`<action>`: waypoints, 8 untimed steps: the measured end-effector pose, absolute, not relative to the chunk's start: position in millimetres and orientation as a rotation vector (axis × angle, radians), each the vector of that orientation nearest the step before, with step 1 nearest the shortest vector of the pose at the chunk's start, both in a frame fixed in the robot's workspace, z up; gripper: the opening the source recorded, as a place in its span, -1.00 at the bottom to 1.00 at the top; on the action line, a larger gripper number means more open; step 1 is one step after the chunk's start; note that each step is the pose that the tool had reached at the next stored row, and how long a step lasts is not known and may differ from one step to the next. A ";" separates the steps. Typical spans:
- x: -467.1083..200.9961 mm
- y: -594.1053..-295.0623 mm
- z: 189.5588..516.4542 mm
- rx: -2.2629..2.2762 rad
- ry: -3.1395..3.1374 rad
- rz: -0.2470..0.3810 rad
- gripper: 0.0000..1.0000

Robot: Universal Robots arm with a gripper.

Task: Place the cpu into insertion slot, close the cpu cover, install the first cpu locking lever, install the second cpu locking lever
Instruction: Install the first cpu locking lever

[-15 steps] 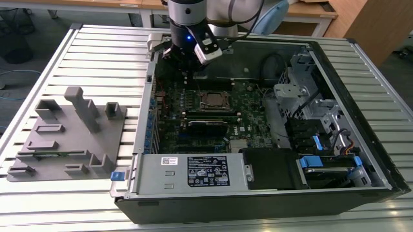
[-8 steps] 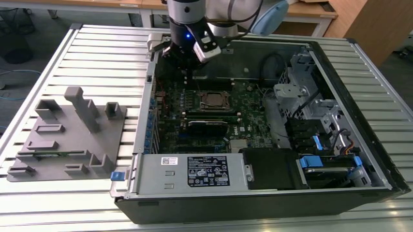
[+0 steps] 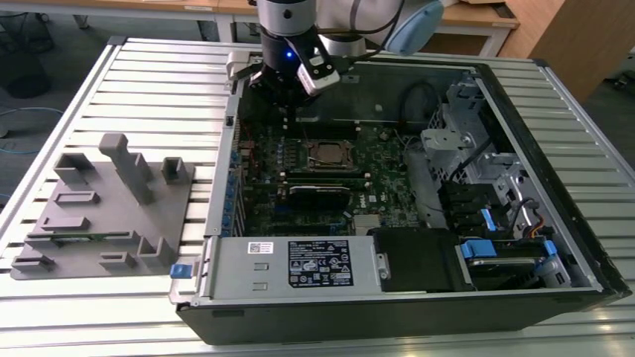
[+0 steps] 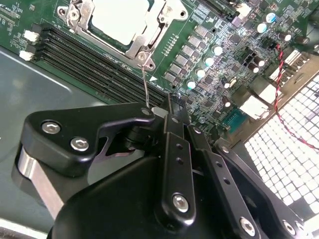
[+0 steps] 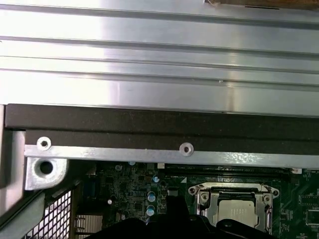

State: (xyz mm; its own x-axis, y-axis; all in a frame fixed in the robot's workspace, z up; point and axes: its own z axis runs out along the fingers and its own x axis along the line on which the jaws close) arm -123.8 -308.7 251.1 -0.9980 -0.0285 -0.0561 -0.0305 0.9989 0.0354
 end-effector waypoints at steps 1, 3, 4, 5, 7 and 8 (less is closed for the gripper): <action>-123.8 -308.6 251.1 -0.046 3.085 0.056 -0.79; -123.8 -307.3 251.2 -0.045 3.085 0.056 -0.79; -123.8 -306.6 251.2 -0.046 3.084 0.056 -0.79; -123.8 -306.1 251.2 -0.046 3.085 0.056 -0.79; -123.8 -305.9 251.2 -0.046 3.084 0.056 -0.79; -123.8 -305.9 251.2 -0.046 3.084 0.056 -0.79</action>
State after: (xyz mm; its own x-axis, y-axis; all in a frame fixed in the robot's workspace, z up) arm -123.8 -305.9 251.2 -0.9980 -0.0286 -0.0568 -0.0307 0.9989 0.0357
